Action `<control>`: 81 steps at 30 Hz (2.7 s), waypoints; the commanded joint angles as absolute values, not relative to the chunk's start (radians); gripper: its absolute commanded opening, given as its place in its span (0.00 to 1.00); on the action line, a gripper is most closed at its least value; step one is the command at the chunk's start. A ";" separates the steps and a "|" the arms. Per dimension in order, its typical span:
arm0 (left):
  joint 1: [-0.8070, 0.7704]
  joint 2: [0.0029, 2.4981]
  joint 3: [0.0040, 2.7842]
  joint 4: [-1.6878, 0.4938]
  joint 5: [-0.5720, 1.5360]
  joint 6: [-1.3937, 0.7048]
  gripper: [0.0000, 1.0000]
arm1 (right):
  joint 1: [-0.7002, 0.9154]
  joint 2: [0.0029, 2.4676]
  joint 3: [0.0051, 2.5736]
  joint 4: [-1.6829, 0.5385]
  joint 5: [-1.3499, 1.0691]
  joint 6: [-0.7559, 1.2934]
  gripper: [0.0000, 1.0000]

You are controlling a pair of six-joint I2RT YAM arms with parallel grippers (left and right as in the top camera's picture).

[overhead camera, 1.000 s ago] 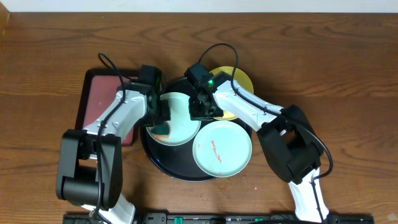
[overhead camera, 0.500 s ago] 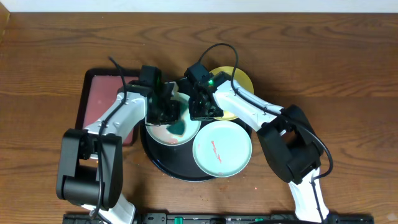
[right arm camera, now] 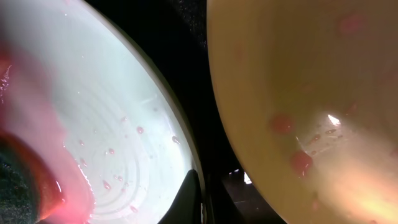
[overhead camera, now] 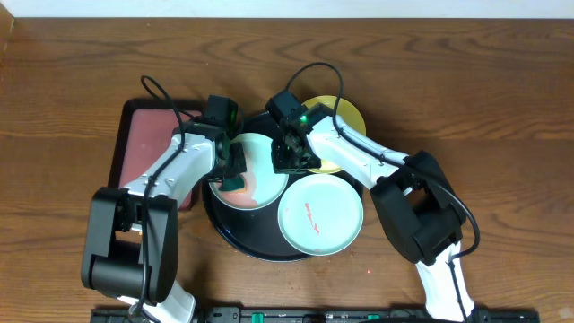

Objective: Clean dirty plates on tray and stack at the side
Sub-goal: 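Scrub the held light-green plate with the sponge in the left gripper, then lift the light-green plate with the right gripper and place it right of the tray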

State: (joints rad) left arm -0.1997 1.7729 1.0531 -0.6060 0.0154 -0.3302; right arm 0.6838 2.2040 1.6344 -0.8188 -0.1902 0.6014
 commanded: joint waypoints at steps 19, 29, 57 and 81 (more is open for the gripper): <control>-0.196 1.784 1.042 -0.545 0.237 -0.186 0.07 | 0.681 2.241 1.627 -0.829 -0.167 0.586 0.01; -0.196 1.768 1.160 -0.560 -0.001 -0.238 0.07 | 0.681 2.241 1.627 -0.828 -0.167 0.586 0.01; 0.142 1.732 1.457 -0.983 0.079 -0.101 0.08 | 0.642 2.107 1.629 -0.755 -0.309 0.376 0.01; 0.163 1.732 1.457 -0.937 0.078 -0.102 0.08 | 0.990 1.887 1.629 -0.844 0.967 0.313 0.01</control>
State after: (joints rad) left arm 0.1581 1.7390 1.4425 -0.9379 0.0734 -0.1215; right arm 0.9482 1.9045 1.6245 -0.8501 0.6964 0.3218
